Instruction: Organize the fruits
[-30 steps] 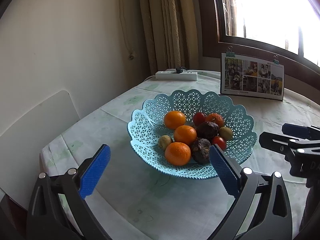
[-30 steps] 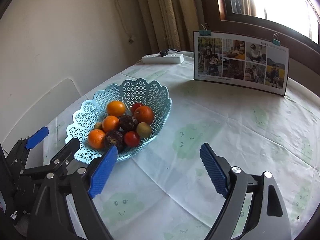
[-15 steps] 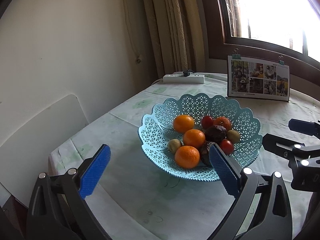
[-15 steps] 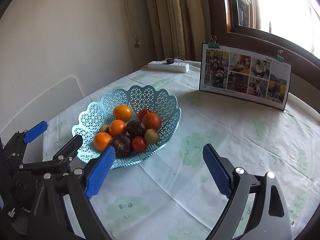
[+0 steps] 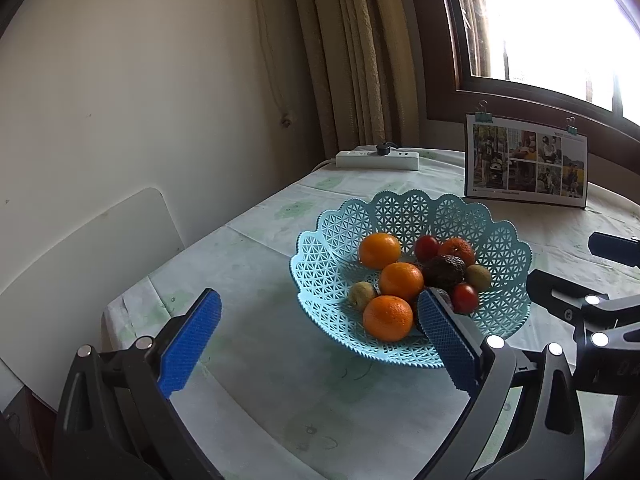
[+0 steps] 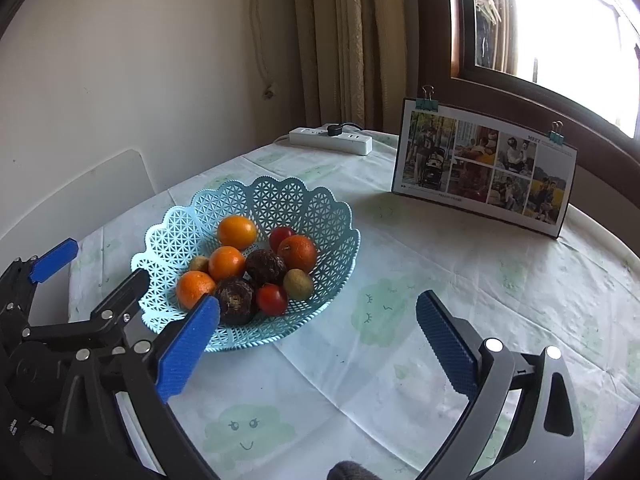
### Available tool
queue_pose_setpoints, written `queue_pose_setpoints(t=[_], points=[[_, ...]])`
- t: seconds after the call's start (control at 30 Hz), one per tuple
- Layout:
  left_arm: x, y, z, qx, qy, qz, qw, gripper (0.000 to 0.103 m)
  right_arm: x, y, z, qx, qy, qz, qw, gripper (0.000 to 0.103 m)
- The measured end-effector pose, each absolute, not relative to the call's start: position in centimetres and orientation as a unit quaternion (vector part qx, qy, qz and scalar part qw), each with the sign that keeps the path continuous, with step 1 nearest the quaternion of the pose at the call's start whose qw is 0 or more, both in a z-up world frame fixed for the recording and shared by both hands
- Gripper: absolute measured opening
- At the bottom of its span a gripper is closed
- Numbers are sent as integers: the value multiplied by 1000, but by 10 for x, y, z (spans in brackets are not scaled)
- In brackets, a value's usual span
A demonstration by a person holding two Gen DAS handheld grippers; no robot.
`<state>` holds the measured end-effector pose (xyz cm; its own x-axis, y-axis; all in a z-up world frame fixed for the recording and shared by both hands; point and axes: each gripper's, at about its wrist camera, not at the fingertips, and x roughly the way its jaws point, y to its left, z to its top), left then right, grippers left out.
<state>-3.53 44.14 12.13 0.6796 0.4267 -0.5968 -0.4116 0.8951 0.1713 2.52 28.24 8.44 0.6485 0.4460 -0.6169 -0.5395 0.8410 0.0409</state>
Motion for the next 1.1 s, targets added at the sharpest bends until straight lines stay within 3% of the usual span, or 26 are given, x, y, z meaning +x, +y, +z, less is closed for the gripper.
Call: queue_pose_setpoints(t=[1.1], points=[[-34, 451, 115, 18, 335, 250, 909, 100, 27, 294, 81, -113, 309, 263, 907, 98]])
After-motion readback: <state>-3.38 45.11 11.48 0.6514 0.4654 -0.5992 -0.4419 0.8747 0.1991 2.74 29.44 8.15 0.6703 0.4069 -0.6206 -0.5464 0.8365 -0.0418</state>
